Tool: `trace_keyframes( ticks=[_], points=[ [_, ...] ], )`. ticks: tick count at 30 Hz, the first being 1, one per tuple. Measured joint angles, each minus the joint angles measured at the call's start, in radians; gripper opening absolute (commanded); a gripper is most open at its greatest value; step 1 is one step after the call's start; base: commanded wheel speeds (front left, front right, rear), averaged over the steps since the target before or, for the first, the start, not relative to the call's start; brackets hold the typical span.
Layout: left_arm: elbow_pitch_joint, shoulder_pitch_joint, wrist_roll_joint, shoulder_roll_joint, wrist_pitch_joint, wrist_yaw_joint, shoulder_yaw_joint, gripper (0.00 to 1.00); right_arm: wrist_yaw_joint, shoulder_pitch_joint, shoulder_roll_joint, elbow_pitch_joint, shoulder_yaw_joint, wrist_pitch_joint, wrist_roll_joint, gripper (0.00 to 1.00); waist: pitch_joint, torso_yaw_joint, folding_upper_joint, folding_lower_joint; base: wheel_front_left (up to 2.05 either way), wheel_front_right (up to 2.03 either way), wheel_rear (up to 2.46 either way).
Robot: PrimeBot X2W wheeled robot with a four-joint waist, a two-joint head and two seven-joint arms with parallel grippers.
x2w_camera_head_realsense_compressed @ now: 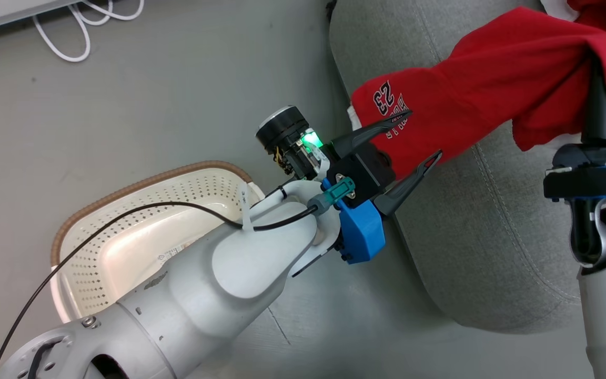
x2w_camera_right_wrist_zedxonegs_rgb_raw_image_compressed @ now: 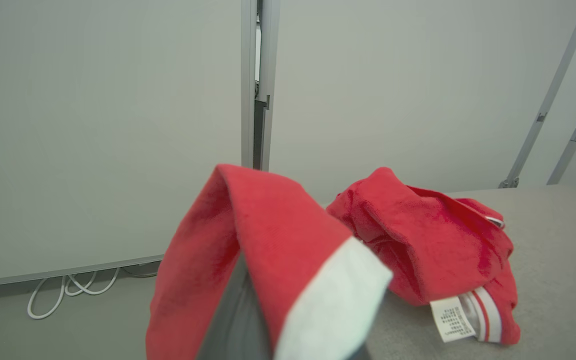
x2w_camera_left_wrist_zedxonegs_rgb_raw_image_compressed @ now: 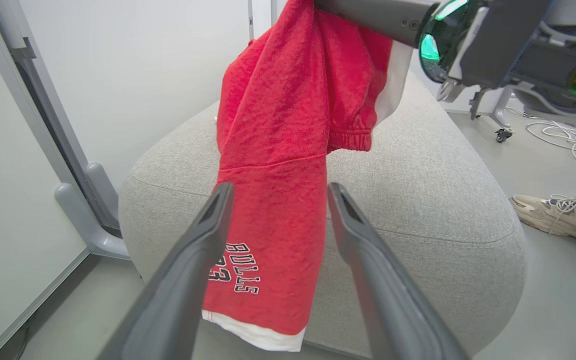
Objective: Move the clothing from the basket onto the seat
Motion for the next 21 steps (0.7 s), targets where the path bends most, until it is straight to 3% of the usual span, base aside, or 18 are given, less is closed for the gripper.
trace_keyframes(
  ticks=[15,21],
  points=[
    [-0.001,-0.014,-0.011,0.0,-0.002,0.007,-0.03,1.0,0.0,0.041,0.024,-0.012,-0.059,0.0,-0.008,0.0,0.036,-0.024,0.0,-0.0001,0.0,0.0,0.0],
    [-0.002,-0.022,-0.019,0.001,-0.007,0.017,-0.03,1.0,0.0,-0.005,-0.002,-0.03,-0.069,0.0,-0.011,0.0,0.042,-0.006,0.0,-0.0001,0.0,0.0,0.0]
  ],
)
